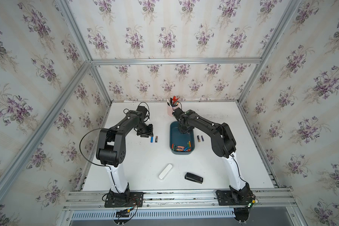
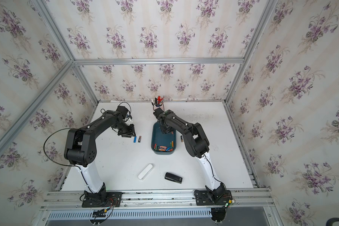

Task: Take the batteries out of the storage box
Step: Pick up the battery from the storage box.

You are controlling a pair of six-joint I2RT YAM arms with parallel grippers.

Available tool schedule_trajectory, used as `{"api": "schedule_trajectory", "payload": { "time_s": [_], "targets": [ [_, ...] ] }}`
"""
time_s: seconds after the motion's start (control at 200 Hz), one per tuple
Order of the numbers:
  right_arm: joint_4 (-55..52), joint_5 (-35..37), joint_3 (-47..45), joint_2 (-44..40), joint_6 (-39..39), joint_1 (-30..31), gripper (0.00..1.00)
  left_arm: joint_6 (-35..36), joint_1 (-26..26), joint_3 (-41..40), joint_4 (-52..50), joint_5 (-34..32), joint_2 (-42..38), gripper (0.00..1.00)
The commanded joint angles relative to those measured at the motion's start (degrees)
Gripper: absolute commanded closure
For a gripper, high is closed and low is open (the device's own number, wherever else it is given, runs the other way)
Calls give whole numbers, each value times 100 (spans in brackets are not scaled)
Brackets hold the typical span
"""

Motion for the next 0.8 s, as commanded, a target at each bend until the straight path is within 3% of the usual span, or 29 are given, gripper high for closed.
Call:
{"api": "schedule_trajectory", "payload": {
  "time_s": [0.0, 0.43, 0.794],
  "targets": [
    [-165, 122, 52, 91, 73, -38, 73, 62, 7, -7, -92, 1, -59, 62],
    [-172, -227, 127, 362, 43, -45, 74, 98, 8, -31, -161, -51, -148, 62],
    [286, -1402, -277, -69, -19, -46, 81, 72, 4, -35, -199, -43, -218, 62]
  ]
}}
